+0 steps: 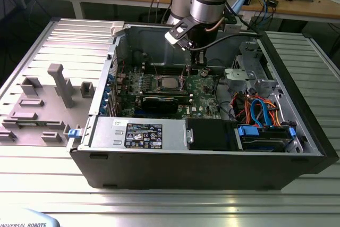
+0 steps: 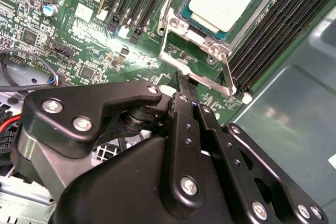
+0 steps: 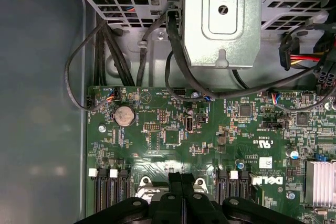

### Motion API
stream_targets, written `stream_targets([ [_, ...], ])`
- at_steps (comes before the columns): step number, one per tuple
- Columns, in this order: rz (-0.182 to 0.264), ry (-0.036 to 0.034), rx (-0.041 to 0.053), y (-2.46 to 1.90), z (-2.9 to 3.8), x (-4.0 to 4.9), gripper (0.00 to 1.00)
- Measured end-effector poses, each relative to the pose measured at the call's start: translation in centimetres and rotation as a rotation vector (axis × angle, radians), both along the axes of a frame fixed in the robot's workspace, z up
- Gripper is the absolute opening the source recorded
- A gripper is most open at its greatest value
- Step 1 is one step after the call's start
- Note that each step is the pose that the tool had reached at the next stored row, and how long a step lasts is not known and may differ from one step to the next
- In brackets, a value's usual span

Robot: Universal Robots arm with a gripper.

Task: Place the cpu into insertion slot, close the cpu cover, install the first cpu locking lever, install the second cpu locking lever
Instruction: 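Close the cpu cover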

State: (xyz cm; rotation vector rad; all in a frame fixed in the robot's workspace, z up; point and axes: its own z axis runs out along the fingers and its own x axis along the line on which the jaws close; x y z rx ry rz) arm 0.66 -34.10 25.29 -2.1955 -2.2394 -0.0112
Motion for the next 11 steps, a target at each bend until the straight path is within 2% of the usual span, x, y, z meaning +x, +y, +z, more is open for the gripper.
stream_targets([
  [11, 0.0, 0.0, 0.0, 0.0, 0.0, -0.21, 0.11],
])
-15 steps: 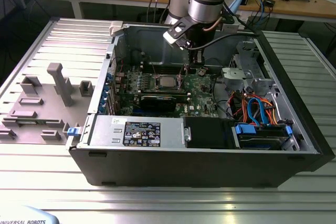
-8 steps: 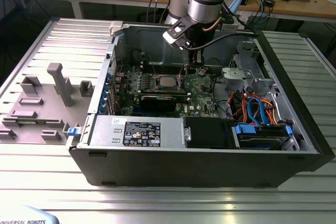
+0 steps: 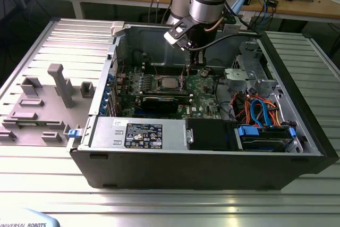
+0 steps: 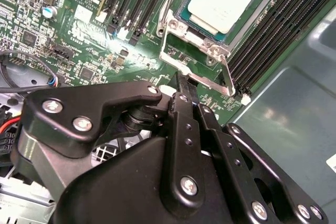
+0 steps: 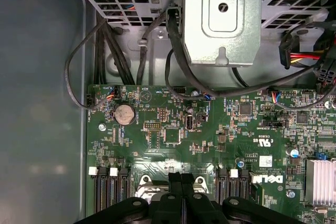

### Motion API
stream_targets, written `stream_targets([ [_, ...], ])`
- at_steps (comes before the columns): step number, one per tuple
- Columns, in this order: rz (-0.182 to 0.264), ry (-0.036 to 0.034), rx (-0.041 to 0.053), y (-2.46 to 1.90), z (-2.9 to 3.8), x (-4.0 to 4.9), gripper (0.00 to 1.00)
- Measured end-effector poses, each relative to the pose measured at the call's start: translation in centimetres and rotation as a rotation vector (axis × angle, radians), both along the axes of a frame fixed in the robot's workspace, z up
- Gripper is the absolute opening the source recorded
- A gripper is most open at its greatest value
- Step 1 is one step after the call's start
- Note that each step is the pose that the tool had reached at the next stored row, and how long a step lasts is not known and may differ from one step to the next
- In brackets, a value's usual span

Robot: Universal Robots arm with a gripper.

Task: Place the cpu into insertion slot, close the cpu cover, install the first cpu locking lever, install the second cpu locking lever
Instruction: 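Close the cpu cover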

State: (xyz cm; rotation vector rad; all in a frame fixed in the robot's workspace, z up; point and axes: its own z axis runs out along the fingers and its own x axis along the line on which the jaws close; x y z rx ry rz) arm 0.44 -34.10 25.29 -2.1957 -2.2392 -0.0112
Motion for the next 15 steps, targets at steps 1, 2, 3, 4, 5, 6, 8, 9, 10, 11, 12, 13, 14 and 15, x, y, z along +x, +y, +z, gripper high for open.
stream_targets([
  [1, 0.0, 0.0, 0.0, 0.0, 0.0, -0.07, 0.11],
  [2, 0.0, 0.0, 0.0, 0.0, 0.0, -0.19, 0.11],
  [3, 0.0, 0.0, 0.0, 0.0, 0.0, -0.26, 0.11],
  [4, 0.0, 0.0, 0.0, 0.0, 0.0, -0.32, 0.11],
  [5, 0.0, 0.0, 0.0, 0.0, 0.0, -0.35, 0.11],
  [6, 0.0, 0.0, 0.0, 0.0, 0.0, -0.39, 0.11],
  [8, 0.0, 0.0, 0.0001, 0.0, 0.0, -0.45, 0.11],
  [9, 0.0, 0.0, 0.0001, 0.0, 0.0, -0.48, 0.11],
  [10, 0.0, 0.0, 0.0, 0.0, 0.0, -0.51, 0.11],
  [11, 0.0, 0.0, 0.0, 0.0, 0.0, -0.53, 0.11],
  [12, 0.0, 0.0, 0.0, 0.0, 0.0, -0.55, 0.11],
  [13, 0.0, 0.0, 0.0, 0.0, 0.0, -0.57, 0.11],
  [14, 0.0, 0.0, 0.0, 0.0, 0.0, -0.61, 0.11],
  [15, 0.0, 0.0, 0.0, 0.0, 0.0, -0.64, 0.11],
])
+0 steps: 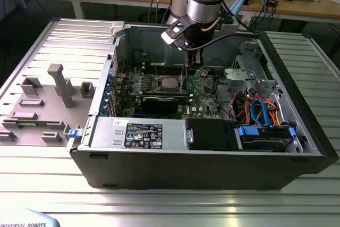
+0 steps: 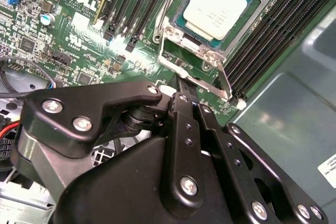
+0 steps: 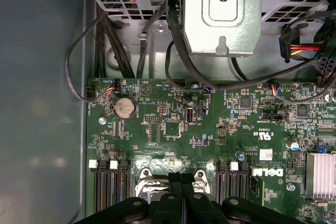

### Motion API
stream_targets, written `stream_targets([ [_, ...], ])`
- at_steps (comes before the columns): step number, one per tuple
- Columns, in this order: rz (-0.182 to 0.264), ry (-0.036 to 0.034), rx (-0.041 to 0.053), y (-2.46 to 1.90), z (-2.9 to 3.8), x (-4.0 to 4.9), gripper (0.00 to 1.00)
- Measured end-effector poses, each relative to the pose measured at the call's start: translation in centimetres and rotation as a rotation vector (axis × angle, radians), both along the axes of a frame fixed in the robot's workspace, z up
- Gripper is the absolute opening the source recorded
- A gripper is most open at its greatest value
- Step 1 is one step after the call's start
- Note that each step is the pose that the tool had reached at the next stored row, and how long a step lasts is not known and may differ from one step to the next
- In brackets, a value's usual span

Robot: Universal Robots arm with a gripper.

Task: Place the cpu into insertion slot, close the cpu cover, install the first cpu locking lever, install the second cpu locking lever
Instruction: 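Close the cpu cover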

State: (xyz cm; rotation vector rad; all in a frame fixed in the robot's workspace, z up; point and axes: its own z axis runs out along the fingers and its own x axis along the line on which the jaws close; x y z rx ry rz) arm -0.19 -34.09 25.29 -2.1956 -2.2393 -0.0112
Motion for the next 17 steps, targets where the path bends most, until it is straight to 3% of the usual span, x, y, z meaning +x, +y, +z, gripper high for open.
stream_targets([
  [17, 0.0, 0.0, 0.0001, 0.0, 0.0, -0.62, 0.11],
])
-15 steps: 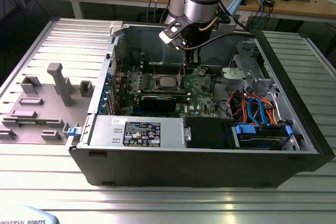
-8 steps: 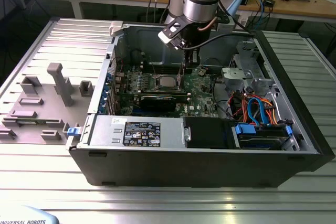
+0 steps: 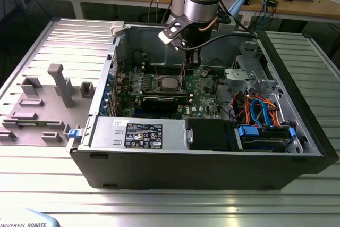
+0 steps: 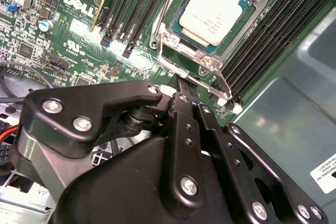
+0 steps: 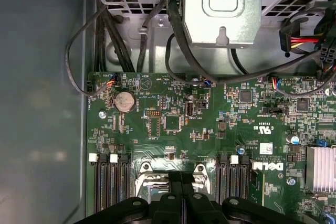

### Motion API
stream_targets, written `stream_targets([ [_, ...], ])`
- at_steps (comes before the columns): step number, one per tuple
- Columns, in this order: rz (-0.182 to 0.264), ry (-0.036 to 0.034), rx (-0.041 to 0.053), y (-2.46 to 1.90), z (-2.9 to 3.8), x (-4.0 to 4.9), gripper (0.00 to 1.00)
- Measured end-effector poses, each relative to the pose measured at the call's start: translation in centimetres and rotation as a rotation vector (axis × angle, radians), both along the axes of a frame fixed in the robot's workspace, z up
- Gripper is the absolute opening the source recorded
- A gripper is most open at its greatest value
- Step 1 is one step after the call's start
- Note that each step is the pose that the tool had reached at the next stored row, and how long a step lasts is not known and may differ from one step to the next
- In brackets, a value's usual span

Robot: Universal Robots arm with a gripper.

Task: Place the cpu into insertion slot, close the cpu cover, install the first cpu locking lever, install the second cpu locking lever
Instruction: 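Close the cpu cover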

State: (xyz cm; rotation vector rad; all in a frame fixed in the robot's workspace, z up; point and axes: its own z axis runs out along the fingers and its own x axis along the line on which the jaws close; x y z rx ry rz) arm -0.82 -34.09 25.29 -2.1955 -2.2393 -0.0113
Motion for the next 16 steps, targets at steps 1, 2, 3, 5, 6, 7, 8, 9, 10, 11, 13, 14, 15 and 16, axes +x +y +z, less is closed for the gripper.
stream_targets([
  [1, 0.0, 0.0, 0.0, 0.0, 0.0, -0.03, 0.11],
  [2, 0.0, 0.0, -0.0001, 0.0, 0.0, -0.06, 0.11],
  [3, 0.0, 0.0, -0.0001, 0.0, 0.0, -0.09, 0.11],
  [5, 0.0, 0.0, -0.0001, 0.0, 0.0, -0.14, 0.11],
  [6, 0.0, 0.0, 0.0, 0.0, 0.0, -0.17, 0.11],
  [7, 0.0, 0.0, -0.0001, 0.0, 0.0, -0.21, 0.11],
  [8, 0.0, 0.0, -0.0001, 0.0, 0.0, -0.24, 0.11],
  [9, 0.0, 0.0, -0.0001, 0.0, 0.0, -0.26, 0.11],
  [10, 0.0, 0.0, -0.0001, 0.0, 0.0, -0.29, 0.11],
  [11, 0.0, 0.0, -0.0001, 0.0, 0.0, -0.3, 0.11],
  [13, 0.0, 0.0, -0.0001, 0.0, 0.0, -0.3, 0.11],
  [14, 0.0, 0.0, 0.0, 0.0, 0.0, -0.31, 0.11],
  [15, 0.0, 0.0, 0.0, 0.0, 0.0, -0.31, 0.11],
  [16, 0.0, 0.0, 0.0, 0.0, 0.0, -0.31, 0.11],
])
